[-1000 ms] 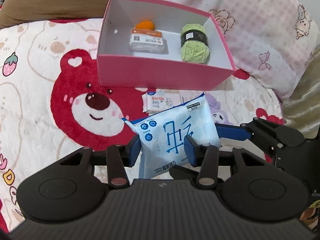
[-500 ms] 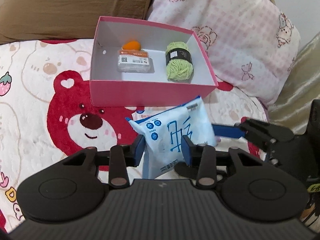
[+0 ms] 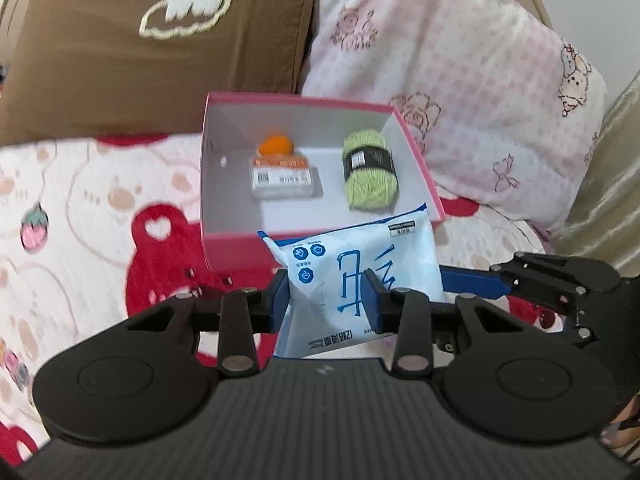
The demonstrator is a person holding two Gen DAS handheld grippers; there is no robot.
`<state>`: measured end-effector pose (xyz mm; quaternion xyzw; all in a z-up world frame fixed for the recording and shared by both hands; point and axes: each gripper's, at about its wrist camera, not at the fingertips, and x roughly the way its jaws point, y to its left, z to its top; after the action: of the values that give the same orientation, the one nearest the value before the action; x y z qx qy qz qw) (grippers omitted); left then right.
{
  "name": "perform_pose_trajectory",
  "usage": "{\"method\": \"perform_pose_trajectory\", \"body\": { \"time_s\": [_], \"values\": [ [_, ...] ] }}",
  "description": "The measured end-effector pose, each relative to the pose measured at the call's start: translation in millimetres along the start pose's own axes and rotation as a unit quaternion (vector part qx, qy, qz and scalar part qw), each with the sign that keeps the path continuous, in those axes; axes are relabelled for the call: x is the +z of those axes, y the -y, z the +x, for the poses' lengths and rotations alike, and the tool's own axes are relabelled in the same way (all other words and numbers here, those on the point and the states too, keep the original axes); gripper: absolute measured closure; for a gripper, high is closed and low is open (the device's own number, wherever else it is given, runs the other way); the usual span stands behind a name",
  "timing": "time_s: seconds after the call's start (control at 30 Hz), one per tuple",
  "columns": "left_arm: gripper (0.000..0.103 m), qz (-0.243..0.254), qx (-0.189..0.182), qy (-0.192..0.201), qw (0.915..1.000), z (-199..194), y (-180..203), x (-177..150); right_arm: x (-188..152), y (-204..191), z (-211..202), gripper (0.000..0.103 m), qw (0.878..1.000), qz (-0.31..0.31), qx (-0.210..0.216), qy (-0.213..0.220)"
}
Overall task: Organize objects
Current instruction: 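Lift the wipes pack with the left gripper toward the pink box, then lower the blue-printed wipes pack with the left gripper into the pink box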
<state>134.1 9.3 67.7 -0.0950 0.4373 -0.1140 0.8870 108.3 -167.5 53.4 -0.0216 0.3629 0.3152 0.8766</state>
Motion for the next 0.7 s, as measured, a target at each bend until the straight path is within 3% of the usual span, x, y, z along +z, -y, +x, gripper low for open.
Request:
{"method": "perform_pose_trajectory", "body": {
  "time_s": [0.37, 0.7],
  "values": [
    [0.066, -0.018, -0.005, -0.025, 0.9995, 25.4, -7.0, 62.7, 62.1, 33.9, 14.6, 0.053, 0.999, 0.044, -0.007, 0.005],
    [0.066, -0.05, 0.012, -0.031, 0.9982, 87.3, -25.1, 85.7, 74.9, 66.4, 67.7, 0.055, 0.997, 0.065, -0.014, -0.038]
  ]
}}
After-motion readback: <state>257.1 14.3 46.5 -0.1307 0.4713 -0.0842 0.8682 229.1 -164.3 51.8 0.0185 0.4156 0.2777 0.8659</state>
